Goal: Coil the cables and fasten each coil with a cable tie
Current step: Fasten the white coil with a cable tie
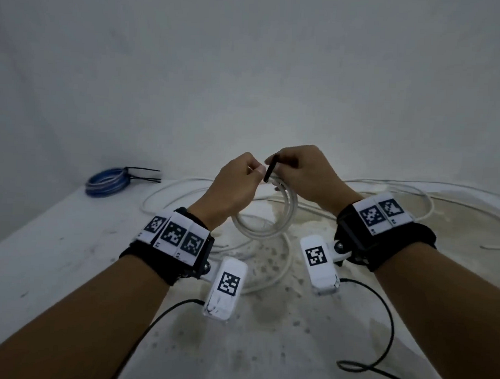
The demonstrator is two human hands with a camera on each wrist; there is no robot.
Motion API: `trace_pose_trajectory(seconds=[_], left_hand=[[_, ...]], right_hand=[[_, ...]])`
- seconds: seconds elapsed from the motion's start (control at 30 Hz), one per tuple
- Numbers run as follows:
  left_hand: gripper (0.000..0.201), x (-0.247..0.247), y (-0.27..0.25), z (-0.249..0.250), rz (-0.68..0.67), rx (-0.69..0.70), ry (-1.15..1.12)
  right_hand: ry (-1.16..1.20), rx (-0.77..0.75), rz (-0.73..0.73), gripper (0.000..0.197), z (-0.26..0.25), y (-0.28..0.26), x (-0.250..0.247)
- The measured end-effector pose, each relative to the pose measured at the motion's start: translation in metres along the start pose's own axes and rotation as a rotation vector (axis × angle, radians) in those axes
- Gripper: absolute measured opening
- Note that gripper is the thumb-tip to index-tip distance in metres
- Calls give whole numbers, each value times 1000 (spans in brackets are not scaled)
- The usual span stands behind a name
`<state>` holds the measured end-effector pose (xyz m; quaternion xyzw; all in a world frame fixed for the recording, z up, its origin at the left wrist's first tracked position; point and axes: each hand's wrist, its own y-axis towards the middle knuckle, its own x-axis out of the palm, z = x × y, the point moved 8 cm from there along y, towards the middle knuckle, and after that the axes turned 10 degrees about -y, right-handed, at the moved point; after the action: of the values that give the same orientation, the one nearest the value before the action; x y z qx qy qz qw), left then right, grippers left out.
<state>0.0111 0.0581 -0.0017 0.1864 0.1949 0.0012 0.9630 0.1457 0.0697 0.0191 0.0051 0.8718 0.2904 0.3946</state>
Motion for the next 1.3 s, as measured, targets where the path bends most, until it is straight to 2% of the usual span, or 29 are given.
trace_pose_trajectory(seconds=[0.1,0.17,0.43,0.57,0.67,0.77,0.8,0.87,0.97,1.1,1.23,1.3], left_hand=[[19,-10,14,-12,63,16,32],[18,-13,24,-19,85,12,19],[16,-8,48,-26,87,-25,-133],[18,-9,56,-23,80,-1,-72],[17,-13,59,-28,129,-26,-46],[20,-28,61,-39,232,-70,-54],[22,-34,61,-41,265,-77,-67],[24,-42,59,-43,297,-93,-89],[24,-43,56,-43,276,-104,-94],[19,-38,53,-40,247,-106,-113],[19,-30,51,-31,221,-75,-81],[20,-27,50,-29,223,-65,-63]], right_hand=[[220,56,54,7,6,16,20],[289,84,87,9,13,25,27],[369,32,154,11,23,46,31],[360,80,141,19,31,52,34],[235,115,97,24,33,55,37],[-106,-8,61,25,18,58,31],[-143,-64,26,27,12,58,31],[-56,-133,-32,28,-1,55,32],[152,-165,36,21,-14,52,28],[251,-54,145,20,-8,53,26],[-101,-56,184,30,-10,55,27],[-193,-64,164,30,-12,53,25]])
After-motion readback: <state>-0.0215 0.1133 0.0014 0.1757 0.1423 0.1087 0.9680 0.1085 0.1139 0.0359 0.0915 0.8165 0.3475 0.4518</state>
